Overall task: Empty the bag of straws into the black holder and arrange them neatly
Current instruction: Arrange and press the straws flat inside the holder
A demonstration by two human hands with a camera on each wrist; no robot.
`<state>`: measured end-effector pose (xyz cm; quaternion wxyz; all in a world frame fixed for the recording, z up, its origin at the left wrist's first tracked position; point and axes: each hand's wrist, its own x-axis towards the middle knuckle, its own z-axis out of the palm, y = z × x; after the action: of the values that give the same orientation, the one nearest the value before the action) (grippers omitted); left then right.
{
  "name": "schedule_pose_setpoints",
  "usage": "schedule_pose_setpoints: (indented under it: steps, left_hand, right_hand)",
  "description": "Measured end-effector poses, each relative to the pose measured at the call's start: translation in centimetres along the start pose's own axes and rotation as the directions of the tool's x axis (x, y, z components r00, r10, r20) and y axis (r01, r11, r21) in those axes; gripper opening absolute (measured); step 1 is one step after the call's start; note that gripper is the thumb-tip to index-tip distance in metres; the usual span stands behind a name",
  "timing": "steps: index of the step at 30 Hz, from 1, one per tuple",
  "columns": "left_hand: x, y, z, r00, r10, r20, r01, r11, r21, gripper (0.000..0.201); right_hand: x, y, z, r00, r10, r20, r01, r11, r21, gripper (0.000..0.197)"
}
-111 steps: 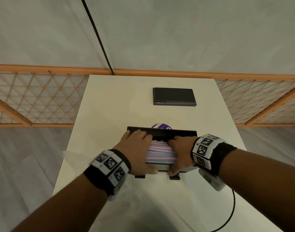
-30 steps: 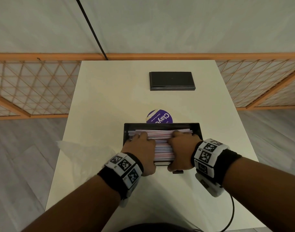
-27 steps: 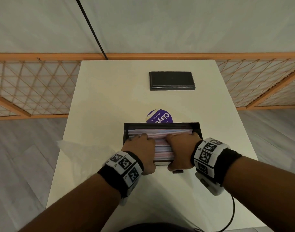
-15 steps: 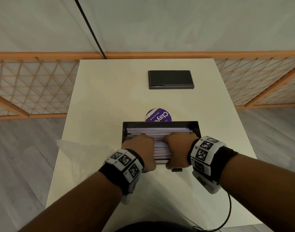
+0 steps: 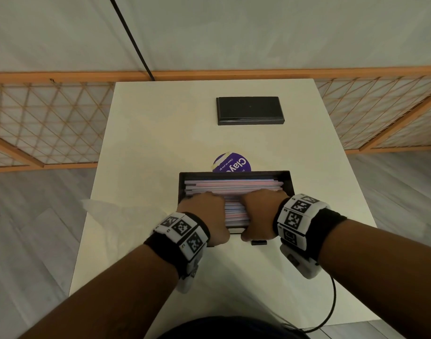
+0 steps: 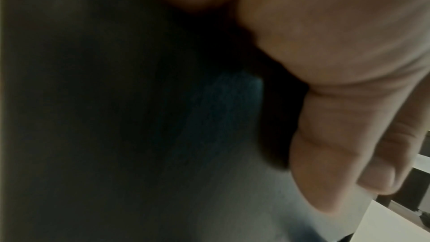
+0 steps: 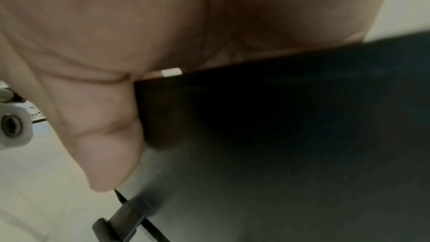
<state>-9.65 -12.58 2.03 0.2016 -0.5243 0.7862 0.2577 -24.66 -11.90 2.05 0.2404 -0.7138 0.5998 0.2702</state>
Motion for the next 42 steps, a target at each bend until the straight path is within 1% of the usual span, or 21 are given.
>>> schedule_pose_setpoints:
  steps: [3,7,11,13,15,17,19,21,24,27,31,33,35,39,42]
  left_hand:
    - [-0.1,0.1,0.0,1.000,0.007,-0.002,-0.007,1.000,0.004,0.044]
    - [-0.2,0.1,-0.3,1.000,0.004,0.008,-0.004,1.000,0.003,0.048]
    - [-0.5,0.1,-0.5,1.000,0.007,0.018,-0.007,1.000,0.020,0.060]
    - [-0.9,-0.1,-1.0,0.999,0.036,-0.015,-0.035,0.998,0.047,0.064]
    - [-1.2,-0.4,-1.3,0.997,0.078,-0.025,-0.076,0.995,0.067,0.063]
    - [-1.4,-0.6,-1.3,0.995,0.094,0.032,-0.095,0.995,0.041,0.058]
    - [-1.5,-0.7,-0.9,0.993,0.091,0.071,-0.094,0.995,0.038,0.054]
    - [-1.3,-0.6,-0.4,0.994,0.093,0.065,-0.097,0.993,0.062,0.055]
    - [-0.9,-0.5,-0.1,0.995,0.076,0.066,-0.079,0.996,0.042,0.060]
    - [-0.6,-0.6,-0.1,0.995,0.057,0.084,-0.064,0.995,0.081,0.063]
    - [-0.4,-0.7,-0.1,0.995,0.068,0.078,-0.076,0.992,0.097,0.060]
    - [-0.2,-0.7,-0.1,0.993,0.084,0.078,-0.091,0.992,0.088,0.060]
    - [-0.1,-0.7,-0.1,0.993,0.085,0.087,-0.091,0.993,0.073,0.060]
    - [0.0,-0.7,0.1,0.993,0.084,0.087,-0.090,0.994,0.067,0.062]
    - [0.1,-0.7,0.1,0.994,0.079,0.079,-0.084,0.994,0.069,0.061]
  right_hand:
    - [-0.1,0.2,0.2,1.000,0.007,0.007,-0.007,1.000,0.022,0.050]
    - [-0.2,0.2,0.0,1.000,0.001,0.010,-0.001,1.000,0.024,0.049]
    - [-0.6,0.2,-0.3,1.000,-0.019,0.007,0.019,1.000,0.005,0.047]
    - [-1.0,0.4,-0.8,0.999,-0.034,-0.009,0.034,0.999,-0.011,0.046]
    - [-1.6,0.5,-1.3,0.998,-0.047,-0.035,0.047,0.999,-0.011,0.048]
    - [-2.1,0.7,-1.5,0.997,-0.052,-0.060,0.052,0.999,-0.010,0.045]
    - [-2.3,0.5,-1.4,0.997,-0.050,-0.051,0.050,0.999,-0.013,0.041]
    - [-2.2,0.3,-1.1,0.998,-0.043,-0.039,0.042,0.999,-0.016,0.043]
    - [-1.9,0.2,-0.6,0.998,-0.039,-0.040,0.037,0.999,-0.032,0.046]
    - [-1.6,0.0,-0.2,0.999,-0.030,-0.030,0.030,0.999,-0.012,0.048]
    - [-1.6,0.0,0.4,0.999,-0.002,-0.043,0.000,0.999,-0.038,0.057]
    - [-1.7,0.1,0.3,1.000,0.017,-0.026,-0.018,0.999,-0.041,0.059]
    - [-1.6,0.2,0.2,1.000,0.024,-0.016,-0.025,0.999,-0.032,0.059]
    - [-1.5,0.2,0.7,0.998,0.002,-0.062,0.000,1.000,0.023,0.057]
    - [-1.4,0.2,0.9,0.997,0.008,-0.073,-0.008,1.000,-0.004,0.056]
